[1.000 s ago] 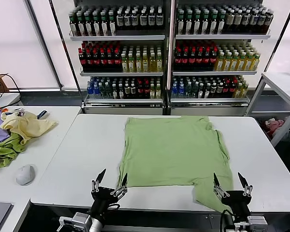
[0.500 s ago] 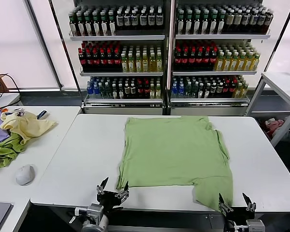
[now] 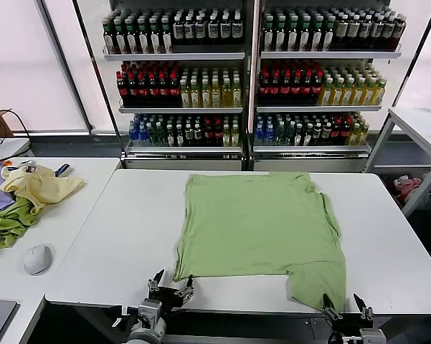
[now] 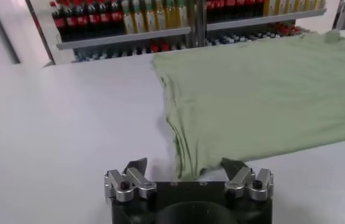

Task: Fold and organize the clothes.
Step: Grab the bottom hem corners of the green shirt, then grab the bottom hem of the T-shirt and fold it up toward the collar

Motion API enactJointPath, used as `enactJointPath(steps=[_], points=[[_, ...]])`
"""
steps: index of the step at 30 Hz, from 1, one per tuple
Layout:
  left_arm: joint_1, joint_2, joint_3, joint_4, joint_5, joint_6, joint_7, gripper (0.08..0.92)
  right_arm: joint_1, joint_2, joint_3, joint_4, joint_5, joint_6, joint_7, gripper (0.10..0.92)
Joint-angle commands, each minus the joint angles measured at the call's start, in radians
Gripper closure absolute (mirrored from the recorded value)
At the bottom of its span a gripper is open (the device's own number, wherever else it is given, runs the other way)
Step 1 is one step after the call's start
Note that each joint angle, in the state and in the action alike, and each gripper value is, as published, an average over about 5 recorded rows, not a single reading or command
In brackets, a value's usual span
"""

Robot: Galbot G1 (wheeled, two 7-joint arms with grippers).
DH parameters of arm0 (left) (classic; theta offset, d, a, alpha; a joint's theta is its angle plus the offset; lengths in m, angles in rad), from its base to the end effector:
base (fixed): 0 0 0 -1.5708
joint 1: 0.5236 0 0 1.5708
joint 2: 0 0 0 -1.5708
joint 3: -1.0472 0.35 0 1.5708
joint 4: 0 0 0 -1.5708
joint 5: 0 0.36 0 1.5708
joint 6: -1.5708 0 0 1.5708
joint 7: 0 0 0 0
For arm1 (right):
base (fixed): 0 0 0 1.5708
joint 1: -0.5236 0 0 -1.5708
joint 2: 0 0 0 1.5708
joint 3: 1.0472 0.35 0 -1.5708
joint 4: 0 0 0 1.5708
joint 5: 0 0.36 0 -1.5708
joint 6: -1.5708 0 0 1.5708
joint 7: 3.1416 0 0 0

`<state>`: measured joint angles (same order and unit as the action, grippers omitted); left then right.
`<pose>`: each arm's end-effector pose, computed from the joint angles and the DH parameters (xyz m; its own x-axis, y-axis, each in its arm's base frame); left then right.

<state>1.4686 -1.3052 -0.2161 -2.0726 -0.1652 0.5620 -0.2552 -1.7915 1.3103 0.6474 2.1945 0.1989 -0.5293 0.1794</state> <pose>0.1944 -0.0458 -0.3016 -0.8498 0.1127 0.5150 0.1738 0.9822 0.0719 0.1281 -0.0709 -0.2889 -0.8008 0.1737 0.5732 0.0818 0.9798 -0.1826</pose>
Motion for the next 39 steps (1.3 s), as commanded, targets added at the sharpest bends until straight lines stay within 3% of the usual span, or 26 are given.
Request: enactJointPath(steps=[1, 12, 19, 32, 39], points=[[-0.016, 0.007, 0.008, 0.03, -0.081, 0.021, -0.011, 0.303, -0.002, 0.002, -0.004, -0.023, 0.031, -0.023, 0.001, 0.577], [-0.022, 0.014, 0.005, 0.031, -0.116, 0.019, -0.007, 0.615, -0.006, 0.0, 0.0, -0.017, 0.068, -0.026, -0.018, 0.883], [-0.022, 0.031, 0.0, 0.013, -0.125, -0.013, 0.004, 0.793, -0.009, -0.015, 0.009, 0.001, 0.069, -0.009, -0.041, 0.904], [0.034, 0.072, 0.008, -0.137, -0.094, -0.085, 0.01, 0.832, 0.052, -0.081, 0.07, 0.098, 0.136, 0.069, -0.064, 0.904], [-0.021, 0.092, -0.005, -0.125, -0.107, -0.106, 0.009, 0.842, 0.154, -0.136, 0.083, 0.084, 0.191, 0.081, -0.059, 0.904]])
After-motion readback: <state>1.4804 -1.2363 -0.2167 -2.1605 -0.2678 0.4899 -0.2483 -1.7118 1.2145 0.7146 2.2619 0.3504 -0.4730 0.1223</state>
